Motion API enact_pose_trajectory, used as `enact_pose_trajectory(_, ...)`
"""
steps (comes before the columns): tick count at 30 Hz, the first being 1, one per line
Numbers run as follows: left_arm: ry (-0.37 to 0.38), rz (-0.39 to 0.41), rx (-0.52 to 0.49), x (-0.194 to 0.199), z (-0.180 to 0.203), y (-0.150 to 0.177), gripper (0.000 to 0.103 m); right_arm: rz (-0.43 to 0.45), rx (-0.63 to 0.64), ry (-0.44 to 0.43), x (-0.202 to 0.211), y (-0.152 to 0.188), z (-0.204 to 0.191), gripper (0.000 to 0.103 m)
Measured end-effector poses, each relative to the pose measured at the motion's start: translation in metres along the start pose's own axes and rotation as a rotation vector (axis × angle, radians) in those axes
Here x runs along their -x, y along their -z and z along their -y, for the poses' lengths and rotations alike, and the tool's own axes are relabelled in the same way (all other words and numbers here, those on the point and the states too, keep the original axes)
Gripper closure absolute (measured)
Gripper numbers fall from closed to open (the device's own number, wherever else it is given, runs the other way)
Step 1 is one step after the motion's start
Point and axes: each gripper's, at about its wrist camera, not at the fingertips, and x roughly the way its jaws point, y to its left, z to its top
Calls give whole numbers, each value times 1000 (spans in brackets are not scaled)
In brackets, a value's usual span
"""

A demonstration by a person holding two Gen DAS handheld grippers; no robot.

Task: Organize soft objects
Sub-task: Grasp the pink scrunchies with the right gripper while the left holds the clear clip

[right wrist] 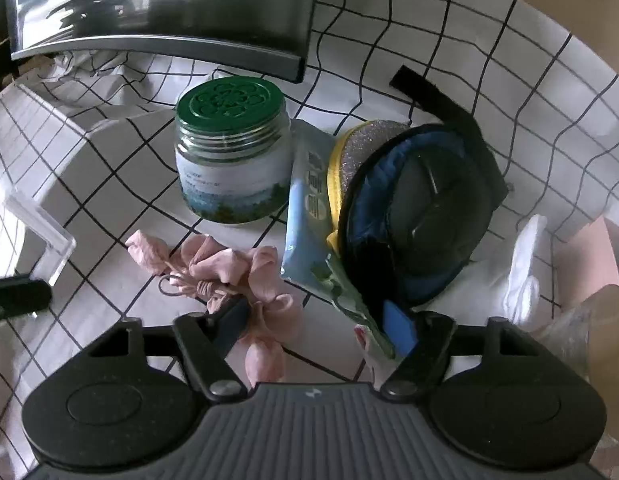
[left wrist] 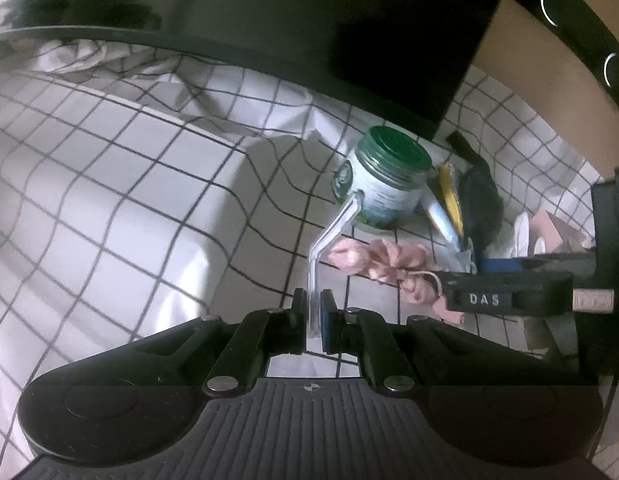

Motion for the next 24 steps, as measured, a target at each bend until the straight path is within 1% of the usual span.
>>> enact_pose_trajectory(1, -1, 3, 3, 1, 0, 0, 94, 11, 19, 10, 4, 3, -2, 54)
enact_pose_trajectory(2, 0, 5, 5, 2, 0, 1, 94, 13, 38, 13, 7, 6, -3, 67)
enact_pose_trajectory(3, 1, 6, 6, 3, 1, 2, 94, 9, 51, 7, 10, 10, -3, 76)
enact_pose_trajectory(4, 5, 6, 4, 4, 2, 2, 94, 6, 56, -9, 14, 15, -3, 78)
enact_pose_trajectory(5, 7, 7, 3, 5, 4, 4, 94, 5, 59, -22, 18, 17, -1, 83)
enact_pose_trajectory(6, 13, 8, 2, 5, 5, 5, 94, -6, 60, -46, 22, 23, -1, 93)
enact_pose_trajectory(7, 18, 8, 2, 5, 7, 6, 94, -23, 56, -78, 24, 28, 0, 95)
enact_pose_trajectory(8, 22, 8, 2, 5, 9, 7, 94, -26, 54, -93, 28, 33, -1, 95)
enact_pose_trajectory(11, 34, 8, -5, 4, 15, 10, 94, -19, 89, -92, 40, 49, -4, 95)
enact_pose_trajectory(15, 55, 9, -9, 5, 22, 14, 94, -24, 96, -137, 57, 63, -1, 95)
enact_pose_trajectory(19, 73, 13, -13, 11, 24, 18, 94, 5, 134, -205, 79, 75, 0, 95)
enact_pose_trajectory(20, 74, 15, -12, 12, 24, 18, 94, 16, 145, -209, 85, 78, 1, 91)
enact_pose_trajectory(21, 74, 17, -9, 13, 23, 18, 94, 28, 159, -206, 90, 80, 0, 80)
enact_pose_trajectory(22, 73, 19, -4, 14, 22, 18, 94, 40, 171, -201, 93, 81, -1, 72)
enact_pose_trajectory(23, 73, 21, 1, 15, 21, 18, 94, 55, 174, -195, 95, 81, -1, 59)
enact_pose_trajectory(24, 71, 25, 5, 16, 20, 18, 94, 72, 172, -188, 99, 81, -1, 53)
